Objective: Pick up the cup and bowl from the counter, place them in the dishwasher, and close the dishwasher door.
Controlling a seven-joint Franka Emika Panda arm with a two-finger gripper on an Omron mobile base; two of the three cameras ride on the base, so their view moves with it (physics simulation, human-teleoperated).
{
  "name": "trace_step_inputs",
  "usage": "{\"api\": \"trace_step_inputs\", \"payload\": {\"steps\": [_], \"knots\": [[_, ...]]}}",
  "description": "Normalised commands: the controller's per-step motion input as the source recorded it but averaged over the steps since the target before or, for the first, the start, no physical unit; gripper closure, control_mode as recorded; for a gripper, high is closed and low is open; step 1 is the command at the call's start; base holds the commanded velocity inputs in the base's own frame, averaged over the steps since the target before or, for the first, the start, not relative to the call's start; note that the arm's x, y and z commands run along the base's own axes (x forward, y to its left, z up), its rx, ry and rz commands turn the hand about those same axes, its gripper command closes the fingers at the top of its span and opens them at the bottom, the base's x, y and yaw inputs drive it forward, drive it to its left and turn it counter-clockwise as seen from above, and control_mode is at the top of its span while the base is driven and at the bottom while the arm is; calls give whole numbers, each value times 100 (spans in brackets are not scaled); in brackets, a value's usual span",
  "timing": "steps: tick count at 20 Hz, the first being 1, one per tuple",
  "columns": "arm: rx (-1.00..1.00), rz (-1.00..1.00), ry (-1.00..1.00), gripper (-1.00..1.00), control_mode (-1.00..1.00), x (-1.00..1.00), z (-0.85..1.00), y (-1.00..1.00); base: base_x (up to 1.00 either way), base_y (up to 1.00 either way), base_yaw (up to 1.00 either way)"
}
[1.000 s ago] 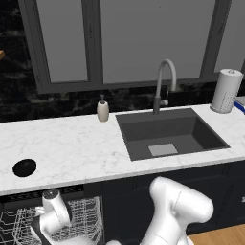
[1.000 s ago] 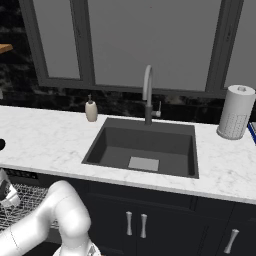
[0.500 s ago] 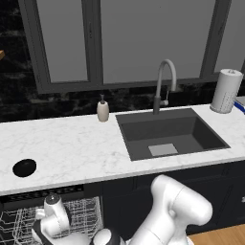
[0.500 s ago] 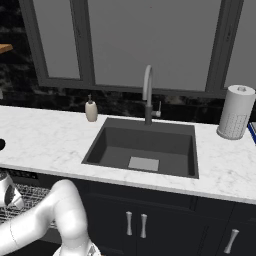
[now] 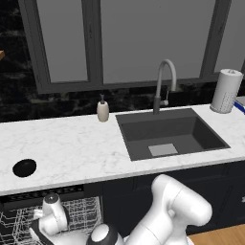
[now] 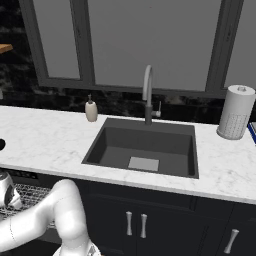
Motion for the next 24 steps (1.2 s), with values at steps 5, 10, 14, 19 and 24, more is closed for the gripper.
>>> {"api": "trace_step_inputs", "payload": {"steps": [5,10,14,19,24], "knots": [[0,1,9,100,-100,-24,-16,1,0,0,0],[0,0,9,100,-100,-27,-40,0,0,0,0],[-1,0,11,100,-100,-44,-68,0,0,0,0],[0,0,8,100,-100,-35,-17,0,0,0,0],[0,0,0,-100,-100,0,0,1,0,0,0]]}}
